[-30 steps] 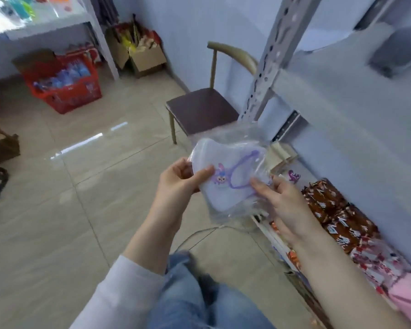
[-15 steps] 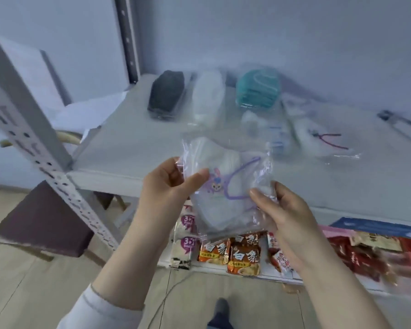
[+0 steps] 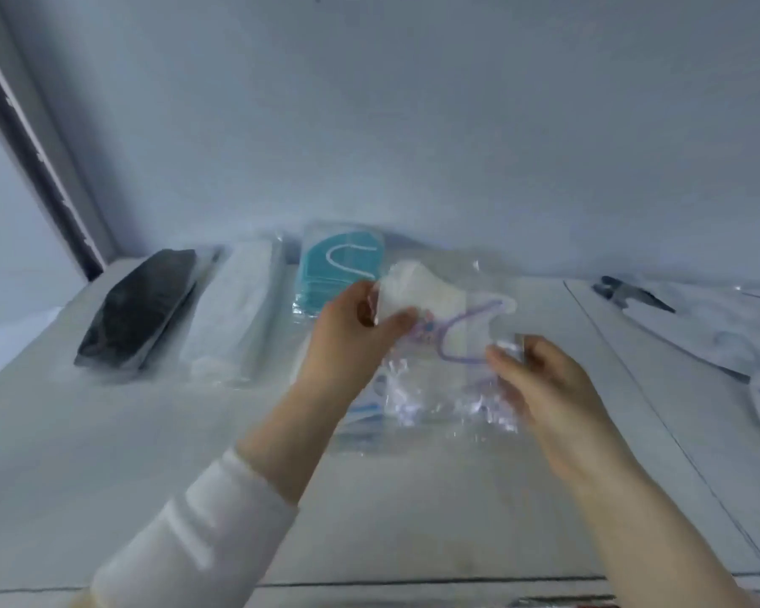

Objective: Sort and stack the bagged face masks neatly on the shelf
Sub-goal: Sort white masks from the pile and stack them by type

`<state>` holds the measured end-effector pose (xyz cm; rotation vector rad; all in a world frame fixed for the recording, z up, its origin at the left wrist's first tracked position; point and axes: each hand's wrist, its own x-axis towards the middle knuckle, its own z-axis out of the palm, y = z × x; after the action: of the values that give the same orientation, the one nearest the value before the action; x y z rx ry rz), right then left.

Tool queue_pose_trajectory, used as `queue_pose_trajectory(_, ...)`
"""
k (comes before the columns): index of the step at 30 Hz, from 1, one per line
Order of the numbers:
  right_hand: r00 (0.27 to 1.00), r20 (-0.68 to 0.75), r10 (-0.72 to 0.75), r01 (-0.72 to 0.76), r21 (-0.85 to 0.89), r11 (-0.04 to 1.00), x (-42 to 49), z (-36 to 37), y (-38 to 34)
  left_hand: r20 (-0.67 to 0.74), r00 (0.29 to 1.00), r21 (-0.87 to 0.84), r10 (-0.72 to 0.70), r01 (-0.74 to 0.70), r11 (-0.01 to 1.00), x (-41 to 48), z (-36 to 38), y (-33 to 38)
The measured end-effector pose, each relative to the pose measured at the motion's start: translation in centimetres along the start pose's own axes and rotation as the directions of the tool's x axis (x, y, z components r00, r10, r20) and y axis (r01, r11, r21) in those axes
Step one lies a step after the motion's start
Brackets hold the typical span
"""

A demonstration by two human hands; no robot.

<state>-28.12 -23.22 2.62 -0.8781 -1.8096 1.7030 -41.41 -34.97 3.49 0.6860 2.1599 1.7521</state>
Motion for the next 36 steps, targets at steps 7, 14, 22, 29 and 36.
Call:
queue_pose_trajectory(7,0.991,-0.087,0.104,-0.113,-0.103,0.988,13.4,0.1,-2.2,0.096,0.994,0.412,-0.057,0.012,0.911,14.1,5.4,3.5)
queue_pose_trajectory(14,0.97,-0.146,0.196,-0.24,-0.411,0.88,18.7,1.4,0.2,0.239,0.966,0.731,-0.097,-0.113,0.673,16.4,6.5,2.5)
queue_pose_trajectory(22,0.97,-0.179,0.163,-0.241,-0.636,0.733,18.8,1.8,1.5,0.325,0.944,0.877,-0.057,-0.278,0.392,16.8,7.6,0.6)
queue_pose_trajectory(29,0.994,-0.096,-0.051,-0.038,-0.745,0.666,17.2,-2.0,0.4,0.3,0.952,0.889,0.055,-0.3,0.347,15.1,10.0,3.6)
queue_pose_trajectory(36,0.947,-0.001,-0.32,0.102,-0.947,0.305,13.3,-18.2,0.8,0.474,0.869,0.824,0.142,-0.494,0.277,9.5,21.6,7.5)
